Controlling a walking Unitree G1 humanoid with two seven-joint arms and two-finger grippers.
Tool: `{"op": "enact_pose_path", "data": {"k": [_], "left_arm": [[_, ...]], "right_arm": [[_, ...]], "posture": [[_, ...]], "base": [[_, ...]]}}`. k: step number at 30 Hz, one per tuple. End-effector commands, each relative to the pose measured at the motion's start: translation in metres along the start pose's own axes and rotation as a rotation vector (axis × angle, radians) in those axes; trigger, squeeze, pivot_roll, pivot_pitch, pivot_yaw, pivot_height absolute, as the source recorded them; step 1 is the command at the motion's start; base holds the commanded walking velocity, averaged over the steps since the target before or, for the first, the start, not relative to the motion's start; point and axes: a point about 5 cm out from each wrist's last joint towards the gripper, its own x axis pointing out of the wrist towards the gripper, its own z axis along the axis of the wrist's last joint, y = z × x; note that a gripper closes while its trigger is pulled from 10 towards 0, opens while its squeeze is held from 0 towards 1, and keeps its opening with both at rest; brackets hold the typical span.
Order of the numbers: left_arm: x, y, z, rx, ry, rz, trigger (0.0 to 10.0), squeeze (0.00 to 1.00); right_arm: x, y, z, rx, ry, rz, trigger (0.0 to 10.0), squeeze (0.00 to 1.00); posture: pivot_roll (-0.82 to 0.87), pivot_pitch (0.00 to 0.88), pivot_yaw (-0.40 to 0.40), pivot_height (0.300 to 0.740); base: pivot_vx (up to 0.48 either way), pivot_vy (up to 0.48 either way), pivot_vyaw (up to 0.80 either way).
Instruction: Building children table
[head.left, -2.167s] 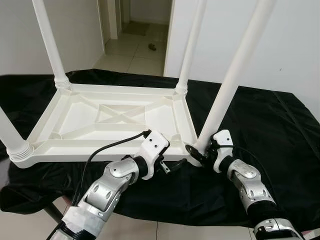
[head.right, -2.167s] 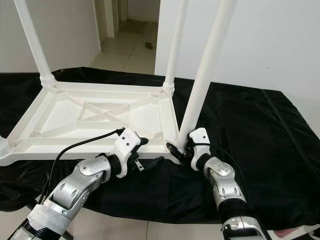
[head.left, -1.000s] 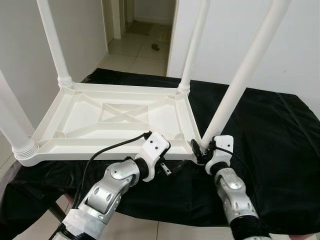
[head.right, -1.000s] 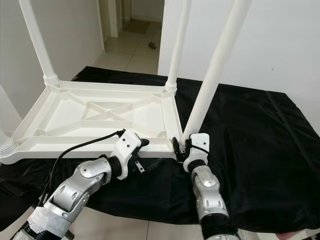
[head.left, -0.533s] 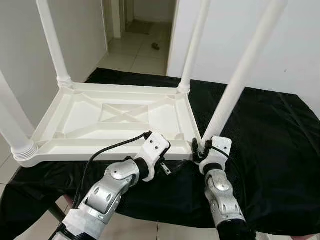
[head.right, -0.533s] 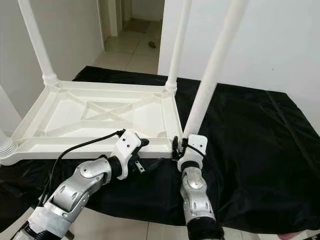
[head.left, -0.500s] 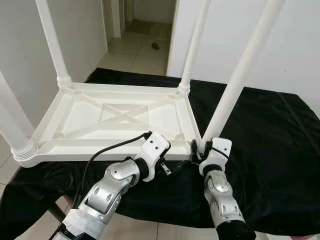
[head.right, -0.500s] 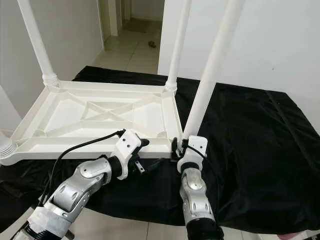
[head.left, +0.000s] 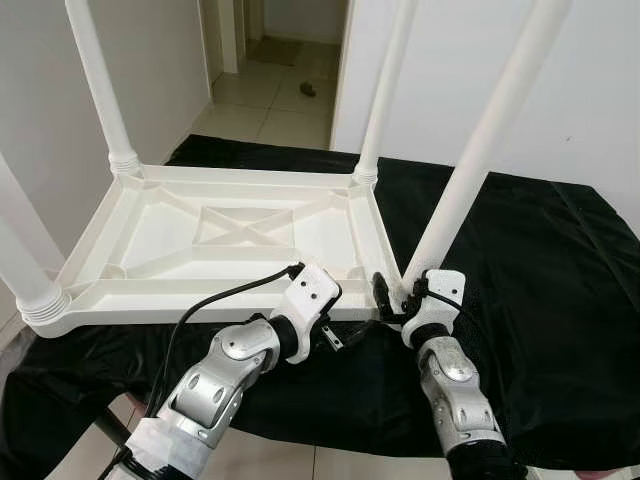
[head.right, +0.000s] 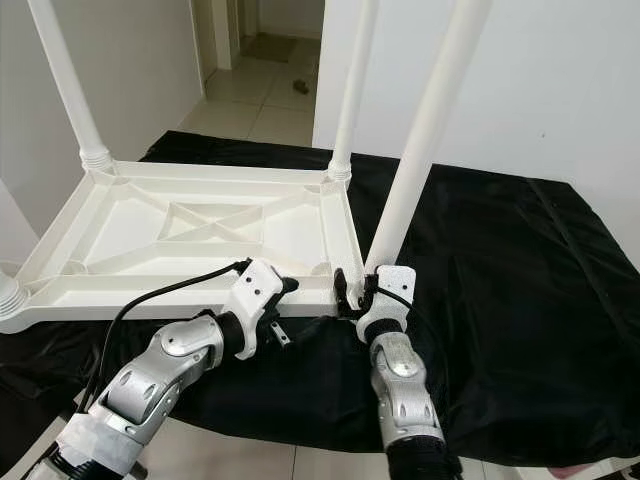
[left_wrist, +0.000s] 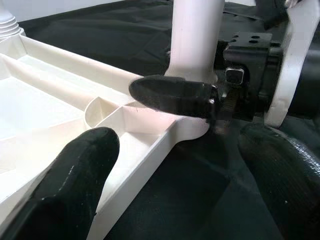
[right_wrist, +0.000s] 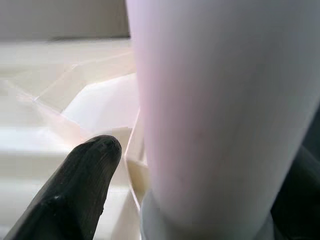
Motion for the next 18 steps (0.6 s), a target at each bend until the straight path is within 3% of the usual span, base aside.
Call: {"op": "enact_pose_path", "data": {"k": [1, 4, 10, 18], "left_arm": [[0.002, -0.005, -0.005, 0.008, 0.012, -0.032, 10.0, 0.0], [0.003, -0.008, -0.008, 0.016, 0.019, -0.032, 10.0, 0.0], [0.005, -0.011, -0.005, 0.01, 0.011, -0.046, 10.0, 0.0], [0.003, -0.008, -0.004, 0.015, 0.008, -0.04, 10.0, 0.0]], "right_arm": [[0.002, -0.009, -0.002, -0.023, 0.014, 0.035, 10.0, 0.0], [0.004, -0.019, 0.002, -0.097, -0.004, 0.106, 10.0, 0.0], [0.011, -0.027, 0.012, -0.148, -0.018, 0.275, 10.0, 0.0], [0.02, -0.027, 0.016, -0.186, -0.009, 0.417, 10.0, 0.0]], "posture": [[0.03, 0.0, -0.049, 0.74], [0.03, 0.0, -0.043, 0.74], [0.03, 0.0, -0.037, 0.74], [0.04, 0.0, -0.036, 0.74]], "base": [[0.0, 0.0, 0.0], [0.0, 0.0, 0.0], [0.0, 0.0, 0.0], [0.0, 0.0, 0.0]]}}
